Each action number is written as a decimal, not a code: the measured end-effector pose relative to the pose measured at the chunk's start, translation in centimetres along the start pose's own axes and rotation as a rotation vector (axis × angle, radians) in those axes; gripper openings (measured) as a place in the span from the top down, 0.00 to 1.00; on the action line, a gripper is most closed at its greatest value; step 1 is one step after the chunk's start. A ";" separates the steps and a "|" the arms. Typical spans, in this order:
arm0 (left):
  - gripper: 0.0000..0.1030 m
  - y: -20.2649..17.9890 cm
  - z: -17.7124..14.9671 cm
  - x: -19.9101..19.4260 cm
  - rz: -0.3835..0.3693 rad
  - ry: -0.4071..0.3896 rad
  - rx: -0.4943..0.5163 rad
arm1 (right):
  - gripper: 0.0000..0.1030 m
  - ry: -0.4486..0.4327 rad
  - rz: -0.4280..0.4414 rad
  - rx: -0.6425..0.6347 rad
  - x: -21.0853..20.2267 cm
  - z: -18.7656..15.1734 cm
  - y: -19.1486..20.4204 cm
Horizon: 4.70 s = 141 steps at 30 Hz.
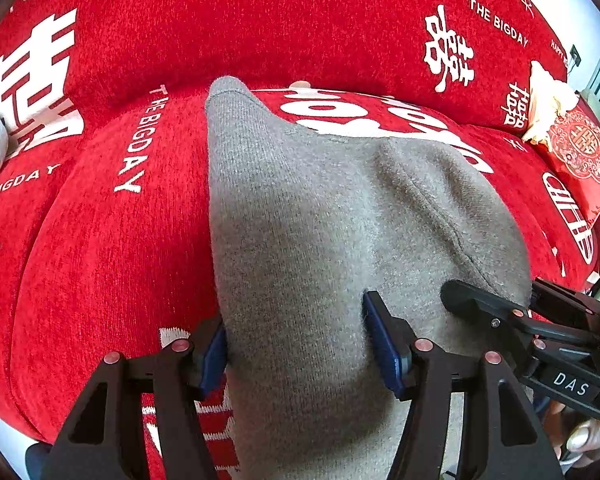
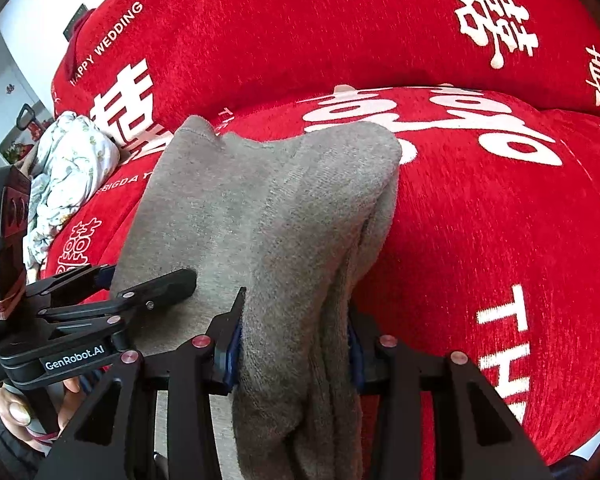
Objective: Fold small clothes
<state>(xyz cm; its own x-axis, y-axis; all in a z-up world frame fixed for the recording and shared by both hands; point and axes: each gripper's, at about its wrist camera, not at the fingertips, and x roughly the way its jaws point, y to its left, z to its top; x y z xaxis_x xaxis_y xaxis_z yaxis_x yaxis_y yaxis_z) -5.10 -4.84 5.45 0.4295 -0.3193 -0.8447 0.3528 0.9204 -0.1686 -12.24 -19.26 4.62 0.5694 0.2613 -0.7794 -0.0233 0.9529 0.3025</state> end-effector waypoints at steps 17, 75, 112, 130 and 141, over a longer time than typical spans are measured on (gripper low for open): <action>0.09 2.1 -0.7 0.0 0.010 -0.012 -0.083 | 0.23 0.020 -0.026 0.028 0.1 0.1 -1.8; 0.09 0.0 -8.5 -6.3 0.227 -0.155 0.060 | 0.21 -0.150 -0.162 -0.196 -6.1 -9.1 3.9; 0.09 -2.5 -10.9 -12.0 0.282 -0.328 0.062 | 0.20 -0.232 -0.255 -0.239 -9.9 -10.0 7.3; 0.09 -2.7 -10.9 -12.1 0.293 -0.320 0.057 | 0.19 -0.251 -0.252 -0.235 -10.6 -10.0 7.5; 0.09 -2.6 -10.9 -12.1 0.302 -0.315 0.056 | 0.19 -0.253 -0.254 -0.242 -10.5 -10.1 7.7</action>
<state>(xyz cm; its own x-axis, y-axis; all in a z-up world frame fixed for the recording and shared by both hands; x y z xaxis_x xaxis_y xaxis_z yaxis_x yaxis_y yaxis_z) -20.28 -0.89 10.53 0.7501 -0.0987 -0.6539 0.2130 0.9722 0.0976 -26.73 -13.11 9.62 0.7647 -0.0039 -0.6443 -0.0310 0.9986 -0.0428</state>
